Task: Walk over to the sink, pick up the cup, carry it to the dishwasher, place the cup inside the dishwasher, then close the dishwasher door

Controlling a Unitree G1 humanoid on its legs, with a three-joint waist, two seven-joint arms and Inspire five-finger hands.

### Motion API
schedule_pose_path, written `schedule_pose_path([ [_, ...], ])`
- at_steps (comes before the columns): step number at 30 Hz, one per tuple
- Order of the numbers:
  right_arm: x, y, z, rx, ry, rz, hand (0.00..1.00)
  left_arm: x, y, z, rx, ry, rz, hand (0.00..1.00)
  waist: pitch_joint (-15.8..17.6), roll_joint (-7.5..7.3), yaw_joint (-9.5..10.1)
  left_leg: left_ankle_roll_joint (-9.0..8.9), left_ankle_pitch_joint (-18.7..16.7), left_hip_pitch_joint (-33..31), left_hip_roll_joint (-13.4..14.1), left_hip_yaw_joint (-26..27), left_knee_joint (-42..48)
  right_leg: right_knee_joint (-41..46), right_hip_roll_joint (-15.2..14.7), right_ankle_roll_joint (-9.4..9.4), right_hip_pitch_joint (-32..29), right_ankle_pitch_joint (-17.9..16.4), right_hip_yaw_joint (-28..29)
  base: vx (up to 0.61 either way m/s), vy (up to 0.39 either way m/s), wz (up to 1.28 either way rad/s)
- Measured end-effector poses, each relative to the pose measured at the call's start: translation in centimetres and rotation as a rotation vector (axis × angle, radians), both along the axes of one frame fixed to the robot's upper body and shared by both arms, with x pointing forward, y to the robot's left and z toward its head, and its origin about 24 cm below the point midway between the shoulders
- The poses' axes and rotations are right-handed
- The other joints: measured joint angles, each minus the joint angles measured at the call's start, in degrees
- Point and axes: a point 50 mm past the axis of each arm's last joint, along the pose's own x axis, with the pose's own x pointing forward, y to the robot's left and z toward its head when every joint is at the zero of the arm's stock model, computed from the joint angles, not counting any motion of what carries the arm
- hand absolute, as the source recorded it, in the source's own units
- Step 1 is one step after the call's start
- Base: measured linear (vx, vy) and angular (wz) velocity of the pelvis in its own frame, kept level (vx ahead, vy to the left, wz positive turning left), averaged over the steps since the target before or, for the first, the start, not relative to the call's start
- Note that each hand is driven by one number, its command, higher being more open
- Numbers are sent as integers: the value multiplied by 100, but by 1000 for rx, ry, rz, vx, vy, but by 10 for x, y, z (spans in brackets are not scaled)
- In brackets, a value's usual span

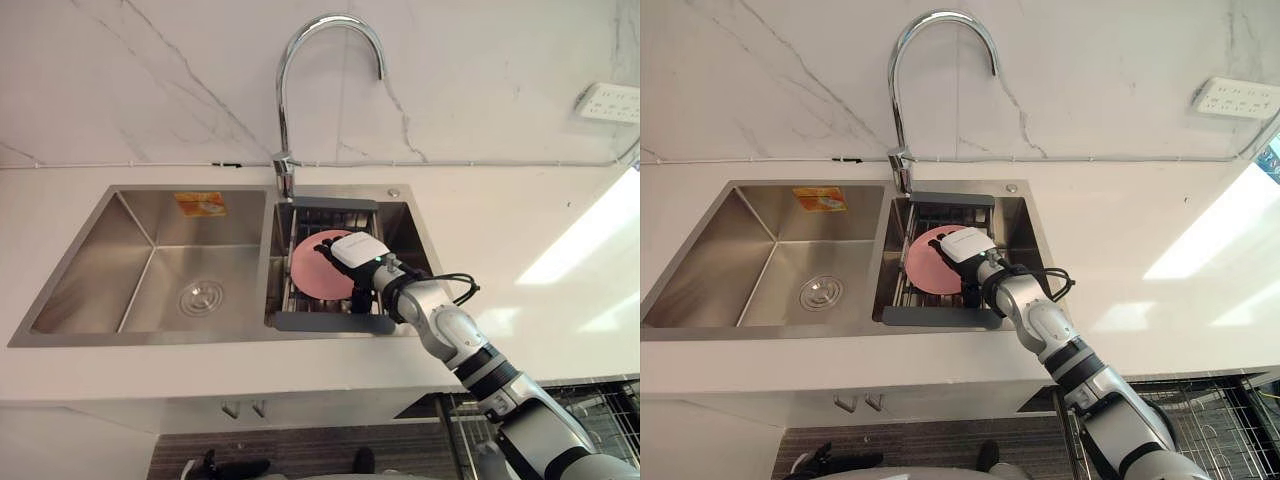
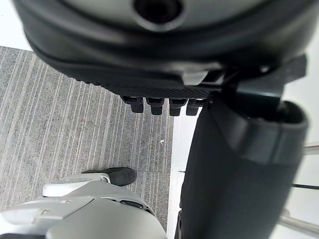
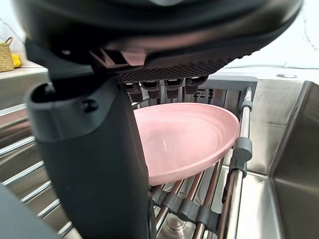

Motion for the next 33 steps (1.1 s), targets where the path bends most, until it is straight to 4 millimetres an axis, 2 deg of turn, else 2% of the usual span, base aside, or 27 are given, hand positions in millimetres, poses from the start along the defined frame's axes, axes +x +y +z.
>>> schedule_pose_path([
  [1,0,1,0,-3,-4,-8,100,1,0,0,0,0,-5,100,2,1,0,0,0,0,0,3,1,0,0,0,0,0,2,0,0,0],
  [2,0,1,0,-6,-8,-18,0,1,-1,0,0,0,-5,100,3,1,0,-1,0,2,0,8,2,0,0,-1,0,1,6,0,0,0],
  [9,1,-1,-10,-39,-17,-82,0,2,-2,0,-5,8,2,100,11,1,0,-2,-1,6,5,45,4,0,5,-4,-2,3,26,0,0,0],
  [20,-3,-4,-19,-2,-184,-71,0,4,-3,0,14,-2,-6,100,62,10,13,-16,-4,-3,49,63,7,0,51,-14,-30,8,53,-1,1,-2],
  [26,0,-11,-6,114,-340,-88,0,3,-3,-1,25,-6,-4,100,64,13,-4,-26,-11,3,38,65,4,1,46,-10,-27,13,60,0,0,0],
  [33,-2,-12,10,205,-439,-60,0,1,-3,-2,28,-15,-5,100,73,28,-17,-26,-11,12,37,66,10,1,47,-11,-19,15,69,0,0,0],
])
